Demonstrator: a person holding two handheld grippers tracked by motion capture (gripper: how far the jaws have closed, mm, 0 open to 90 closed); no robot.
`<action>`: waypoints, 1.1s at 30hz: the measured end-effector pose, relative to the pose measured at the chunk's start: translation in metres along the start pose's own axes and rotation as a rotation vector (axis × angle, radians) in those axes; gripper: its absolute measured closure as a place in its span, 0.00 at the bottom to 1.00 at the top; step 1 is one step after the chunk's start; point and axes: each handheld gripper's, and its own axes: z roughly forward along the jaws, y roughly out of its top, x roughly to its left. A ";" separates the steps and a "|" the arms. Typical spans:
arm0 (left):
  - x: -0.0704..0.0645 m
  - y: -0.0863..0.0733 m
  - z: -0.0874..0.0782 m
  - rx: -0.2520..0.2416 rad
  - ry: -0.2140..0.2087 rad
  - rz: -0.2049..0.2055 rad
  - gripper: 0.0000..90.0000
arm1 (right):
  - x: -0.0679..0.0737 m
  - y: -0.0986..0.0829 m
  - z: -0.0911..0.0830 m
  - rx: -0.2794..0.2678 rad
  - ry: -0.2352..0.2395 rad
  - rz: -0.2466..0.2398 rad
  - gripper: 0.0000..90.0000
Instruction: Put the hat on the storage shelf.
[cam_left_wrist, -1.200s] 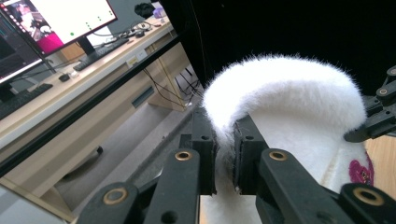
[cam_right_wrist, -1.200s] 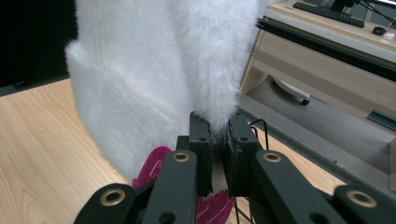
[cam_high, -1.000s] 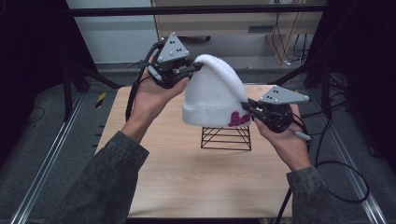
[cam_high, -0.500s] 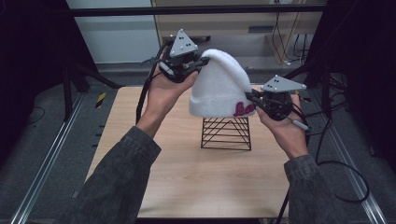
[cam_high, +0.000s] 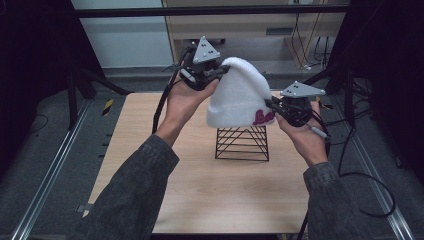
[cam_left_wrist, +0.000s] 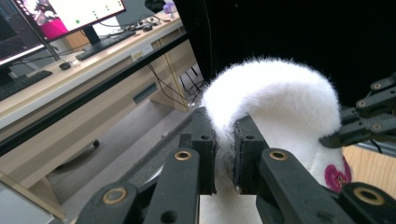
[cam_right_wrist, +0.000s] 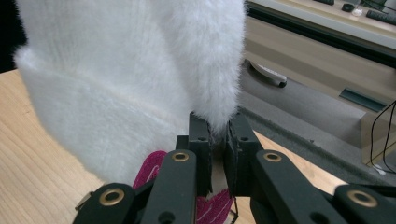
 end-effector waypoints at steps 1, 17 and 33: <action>-0.001 0.000 0.001 0.002 -0.004 0.003 0.90 | 0.000 -0.002 0.000 0.000 -0.001 0.001 0.92; 0.002 -0.013 0.008 0.023 -0.008 -0.016 0.90 | 0.006 -0.013 0.008 0.023 0.006 -0.001 0.91; 0.000 -0.023 0.013 0.053 -0.024 -0.011 0.90 | 0.010 -0.027 0.012 0.045 0.023 -0.005 0.91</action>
